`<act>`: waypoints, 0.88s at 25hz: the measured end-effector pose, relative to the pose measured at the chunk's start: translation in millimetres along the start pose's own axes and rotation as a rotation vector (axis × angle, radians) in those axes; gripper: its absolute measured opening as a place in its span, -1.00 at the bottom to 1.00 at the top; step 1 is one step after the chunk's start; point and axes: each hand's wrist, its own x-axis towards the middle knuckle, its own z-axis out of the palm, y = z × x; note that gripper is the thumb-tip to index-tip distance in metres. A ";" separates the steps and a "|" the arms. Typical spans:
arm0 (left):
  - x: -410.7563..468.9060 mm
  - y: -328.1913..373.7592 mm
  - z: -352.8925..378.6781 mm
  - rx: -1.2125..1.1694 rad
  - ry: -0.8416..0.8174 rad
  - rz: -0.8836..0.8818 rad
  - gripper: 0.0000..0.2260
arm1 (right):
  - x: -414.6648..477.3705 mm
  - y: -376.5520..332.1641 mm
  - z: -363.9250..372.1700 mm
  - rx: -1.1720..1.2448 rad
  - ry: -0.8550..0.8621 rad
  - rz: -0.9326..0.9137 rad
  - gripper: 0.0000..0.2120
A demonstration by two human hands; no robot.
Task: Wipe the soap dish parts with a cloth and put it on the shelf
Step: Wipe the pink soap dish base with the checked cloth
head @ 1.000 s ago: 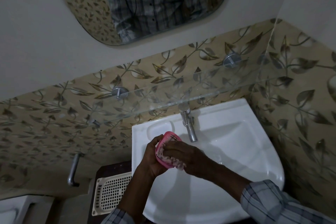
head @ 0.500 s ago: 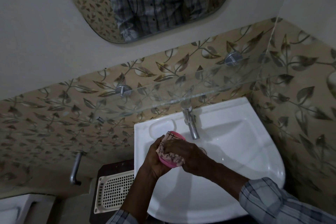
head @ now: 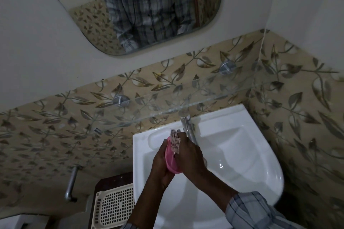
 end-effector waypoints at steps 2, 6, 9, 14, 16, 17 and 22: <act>-0.3 -9.3 -1.0 0.068 0.036 0.021 -0.58 | 5.7 1.2 -3.3 0.066 -0.025 0.159 -0.60; -0.8 -12.2 1.6 0.034 0.059 0.038 -0.61 | 10.7 9.9 -19.0 0.284 -0.019 0.114 -0.51; 0.4 3.6 0.5 -0.030 0.094 -0.027 -0.58 | -15.0 22.1 -18.4 0.516 -0.215 -0.177 -0.44; -2.8 -3.4 -3.7 -0.034 0.100 -0.071 -0.61 | -3.8 45.7 -26.4 0.263 -0.235 -0.424 -0.40; 0.9 -9.0 0.2 -0.049 0.104 -0.011 -0.62 | 3.5 29.3 -29.2 0.183 -0.194 -0.248 -0.35; 2.1 -11.2 2.3 -0.041 0.104 0.007 -0.61 | 4.7 19.7 -27.9 0.136 -0.171 -0.133 -0.35; 2.0 -16.2 -2.3 0.021 0.156 0.072 -0.51 | -5.0 5.2 -27.9 0.265 -0.204 0.377 -0.73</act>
